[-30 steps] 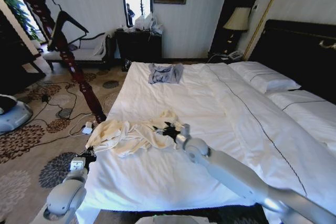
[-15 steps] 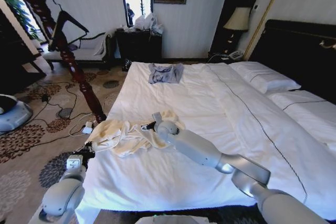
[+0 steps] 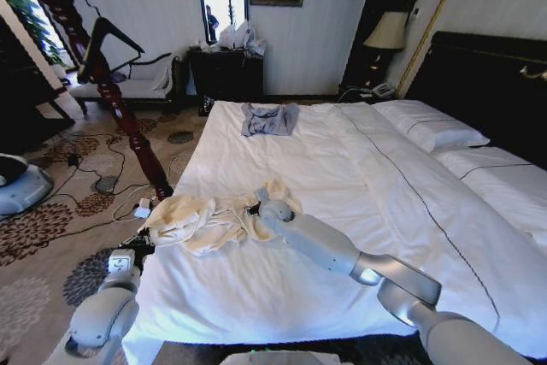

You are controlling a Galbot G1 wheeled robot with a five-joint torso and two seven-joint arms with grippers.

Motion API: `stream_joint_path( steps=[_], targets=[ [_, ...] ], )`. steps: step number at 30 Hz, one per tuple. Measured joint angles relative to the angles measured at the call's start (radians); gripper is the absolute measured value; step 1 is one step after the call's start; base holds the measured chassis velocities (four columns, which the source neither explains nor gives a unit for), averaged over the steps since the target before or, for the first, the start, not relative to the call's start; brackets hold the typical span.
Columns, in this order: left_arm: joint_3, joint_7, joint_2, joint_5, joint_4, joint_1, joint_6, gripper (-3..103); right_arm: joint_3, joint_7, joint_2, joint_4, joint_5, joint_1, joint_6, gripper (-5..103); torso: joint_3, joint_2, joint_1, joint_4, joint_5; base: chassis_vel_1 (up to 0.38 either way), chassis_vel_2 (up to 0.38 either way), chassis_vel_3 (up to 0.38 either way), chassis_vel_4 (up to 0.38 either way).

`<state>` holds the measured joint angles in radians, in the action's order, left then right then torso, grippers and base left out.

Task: Pick up the clothes from the bed and hang them on the clothes hanger.

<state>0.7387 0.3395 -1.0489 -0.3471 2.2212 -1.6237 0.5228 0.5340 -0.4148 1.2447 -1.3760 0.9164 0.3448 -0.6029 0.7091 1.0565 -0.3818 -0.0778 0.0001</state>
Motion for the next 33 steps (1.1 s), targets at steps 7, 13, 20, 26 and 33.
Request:
stream_joint_path(
  steps=[7, 13, 20, 26, 33],
  targets=[
    [0.008, 0.011, 0.009, -0.016, 0.000, 0.007, -0.004, 0, -0.020, 0.015, -0.025, -0.026, -0.001, 0.010, 0.028, 25, 0.000, 0.000, 0.000, 0.0002, 0.0000, 0.000, 0.000, 0.000, 0.000],
    [0.018, 0.032, 0.037, -0.101, 0.006, 0.044, -0.016, 0, -0.065, 0.035, -0.100, -0.088, 0.013, 0.015, 0.095, 3, 0.000, 0.000, 0.000, 0.0002, 0.0001, 0.000, 0.000, 0.000, 0.000],
    [0.026, 0.033, 0.094, -0.171, -0.009, 0.092, -0.027, 0, -0.146, 0.097, -0.220, -0.168, 0.044, 0.015, 0.189, 1, 0.000, 0.000, 0.000, -0.0002, 0.0001, 0.000, 0.000, 0.000, 0.000],
    [0.017, 0.031, 0.232, -0.342, -0.092, 0.258, -0.071, 0, -0.292, 0.188, -0.300, -0.234, 0.092, 0.006, 0.369, 1, 0.000, 0.000, 0.000, -0.0001, -0.0001, 0.000, 0.000, 0.000, 0.000],
    [-0.091, 0.043, 0.380, -0.558, -0.230, 0.640, -0.097, 0, -0.425, 0.254, -0.364, -0.283, 0.155, -0.062, 0.484, 1, 0.000, 0.000, 0.000, -0.0003, -0.0001, 0.000, 0.000, 0.000, 0.000]
  ],
)
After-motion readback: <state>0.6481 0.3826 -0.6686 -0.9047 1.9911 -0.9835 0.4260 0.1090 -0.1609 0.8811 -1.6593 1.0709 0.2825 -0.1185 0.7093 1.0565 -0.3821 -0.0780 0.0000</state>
